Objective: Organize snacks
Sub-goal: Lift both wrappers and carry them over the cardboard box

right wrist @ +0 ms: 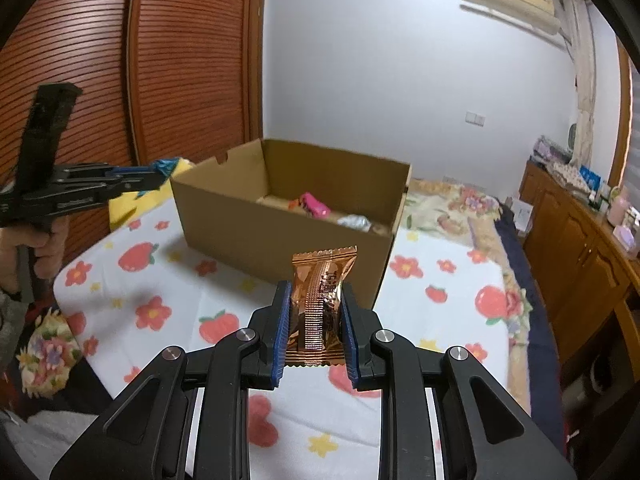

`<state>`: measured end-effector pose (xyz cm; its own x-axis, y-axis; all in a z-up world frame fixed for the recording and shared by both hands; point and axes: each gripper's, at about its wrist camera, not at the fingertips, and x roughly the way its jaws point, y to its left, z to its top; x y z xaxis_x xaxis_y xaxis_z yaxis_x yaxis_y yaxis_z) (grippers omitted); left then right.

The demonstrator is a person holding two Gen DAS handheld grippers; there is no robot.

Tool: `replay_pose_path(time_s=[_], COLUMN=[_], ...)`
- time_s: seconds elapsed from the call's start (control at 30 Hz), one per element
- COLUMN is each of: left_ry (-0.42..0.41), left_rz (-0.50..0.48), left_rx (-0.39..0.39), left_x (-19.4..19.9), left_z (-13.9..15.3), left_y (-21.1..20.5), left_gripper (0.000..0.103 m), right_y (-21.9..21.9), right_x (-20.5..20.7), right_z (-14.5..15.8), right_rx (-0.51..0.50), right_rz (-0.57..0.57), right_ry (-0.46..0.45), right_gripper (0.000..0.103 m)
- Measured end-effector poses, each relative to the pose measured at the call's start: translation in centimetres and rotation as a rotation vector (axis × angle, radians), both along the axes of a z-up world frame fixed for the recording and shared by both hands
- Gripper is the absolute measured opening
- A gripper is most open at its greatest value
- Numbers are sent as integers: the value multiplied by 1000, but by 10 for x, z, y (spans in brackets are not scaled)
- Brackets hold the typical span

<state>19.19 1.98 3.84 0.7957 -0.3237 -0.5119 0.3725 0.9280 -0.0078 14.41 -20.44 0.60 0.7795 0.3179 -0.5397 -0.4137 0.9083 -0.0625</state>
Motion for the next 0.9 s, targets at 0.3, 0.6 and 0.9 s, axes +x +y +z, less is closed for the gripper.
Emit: replay_pose_path(time_s=[0.3,0.6,0.9], left_ry=[7,29,45], left_rz=[7,59,93], left_rx=[-35,-16,-20], left_x=[34,66,90], left_z=[15,10,11], left_y=[-7,-4,3], left_gripper=[14,14,14], right_y=[6,24,39], right_x=[-1,24,64], right_z=[34,58,64], right_rx=[5,-2,6], right_rz=[4,22,5], right_ry=[-80,-128,-125], right_gripper=[21,21,21])
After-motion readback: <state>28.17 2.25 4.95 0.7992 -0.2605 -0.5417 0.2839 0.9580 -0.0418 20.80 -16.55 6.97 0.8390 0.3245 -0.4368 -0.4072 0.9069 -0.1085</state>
